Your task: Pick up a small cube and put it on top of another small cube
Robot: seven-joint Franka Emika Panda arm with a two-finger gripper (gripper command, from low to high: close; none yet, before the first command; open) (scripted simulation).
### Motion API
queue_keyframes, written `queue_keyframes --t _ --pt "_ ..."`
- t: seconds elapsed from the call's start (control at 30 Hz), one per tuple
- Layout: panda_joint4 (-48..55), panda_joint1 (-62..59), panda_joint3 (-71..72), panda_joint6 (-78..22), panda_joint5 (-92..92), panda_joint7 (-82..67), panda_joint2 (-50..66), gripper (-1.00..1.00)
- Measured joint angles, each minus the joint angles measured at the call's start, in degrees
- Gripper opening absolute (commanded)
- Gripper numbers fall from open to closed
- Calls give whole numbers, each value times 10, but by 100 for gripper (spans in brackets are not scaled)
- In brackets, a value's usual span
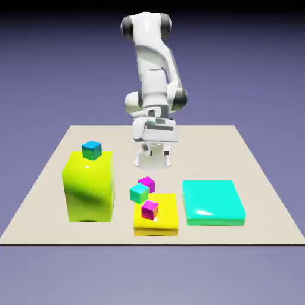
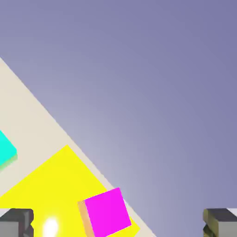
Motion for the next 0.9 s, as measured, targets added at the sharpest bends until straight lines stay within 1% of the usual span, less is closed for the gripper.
queue_keyframes --t 0.9 --pt "-25 164 -165 -146 -106 -673 87 0"
